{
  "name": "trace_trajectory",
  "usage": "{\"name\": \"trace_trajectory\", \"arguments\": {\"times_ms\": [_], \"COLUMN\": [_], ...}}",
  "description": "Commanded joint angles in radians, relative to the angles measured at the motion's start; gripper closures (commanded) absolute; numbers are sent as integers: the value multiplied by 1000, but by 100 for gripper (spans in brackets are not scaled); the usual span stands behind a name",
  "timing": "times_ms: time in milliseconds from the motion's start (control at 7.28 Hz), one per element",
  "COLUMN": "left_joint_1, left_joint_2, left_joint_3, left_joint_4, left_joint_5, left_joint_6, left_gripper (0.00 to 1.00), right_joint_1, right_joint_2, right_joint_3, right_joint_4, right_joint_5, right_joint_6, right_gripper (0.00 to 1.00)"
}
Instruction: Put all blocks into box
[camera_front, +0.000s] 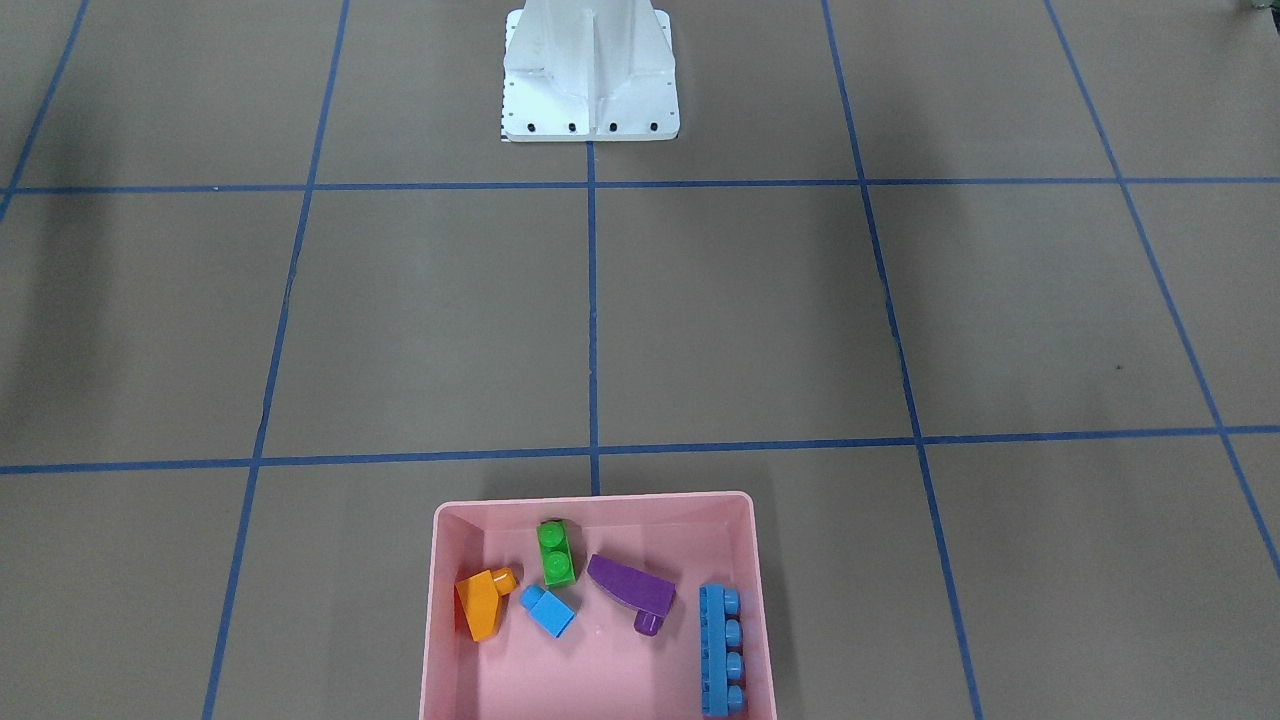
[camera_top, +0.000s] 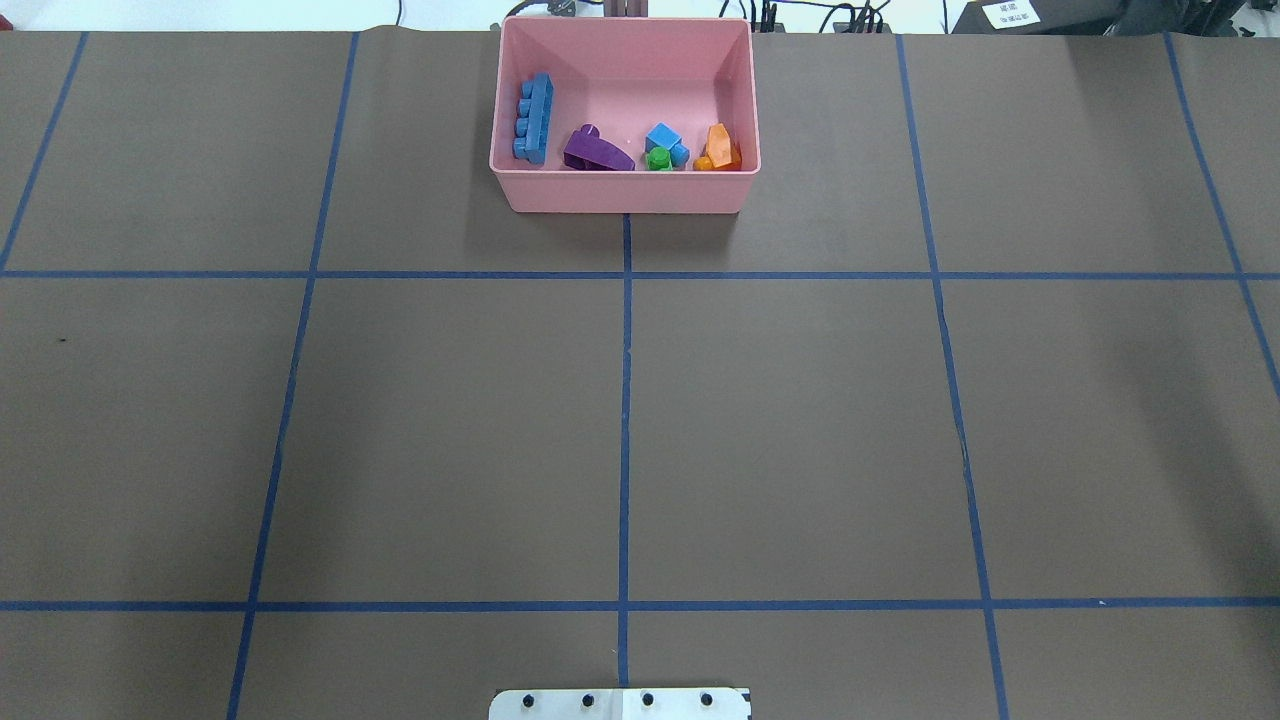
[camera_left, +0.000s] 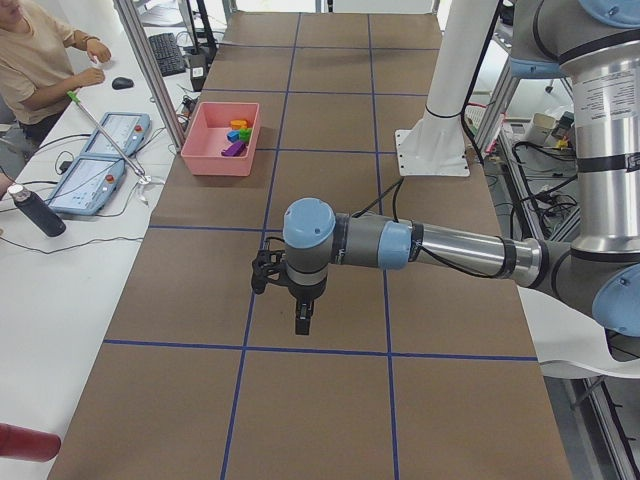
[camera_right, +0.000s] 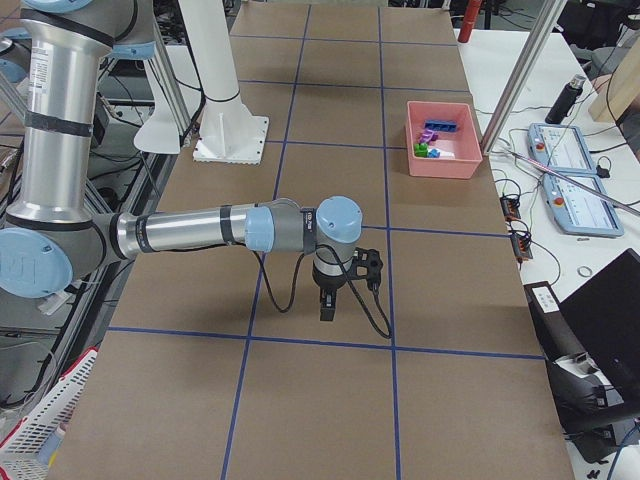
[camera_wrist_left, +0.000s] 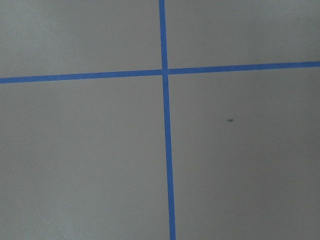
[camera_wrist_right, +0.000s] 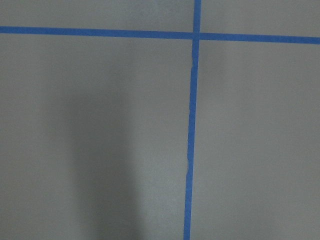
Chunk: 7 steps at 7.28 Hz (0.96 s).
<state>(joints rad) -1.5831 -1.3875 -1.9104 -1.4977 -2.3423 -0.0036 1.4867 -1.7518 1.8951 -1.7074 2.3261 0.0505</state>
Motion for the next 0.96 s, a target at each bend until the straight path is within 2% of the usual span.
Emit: {"name": "trace_trajectory", "arguments": {"times_ms": [0,549,824], "left_joint_1": [2,2,3], "left_joint_2": [-4,-5,-5], "left_joint_3": [7,5,16], "left_joint_4": [-1,-3,-4], "left_joint_5": [1,-2,-2], "left_joint_6": [1,1,1], "left_gripper": [0,0,0], "right_joint_1": [0,-3,-23], "right_joint_2": [0,-2,0], "right_joint_3": [-2,-10,-43], "right_joint_4": [0,0,15], "right_joint_5": [-1,-1,-4], "right_joint_6": [-1,-3,-3], "right_gripper": [0,0,0]}}
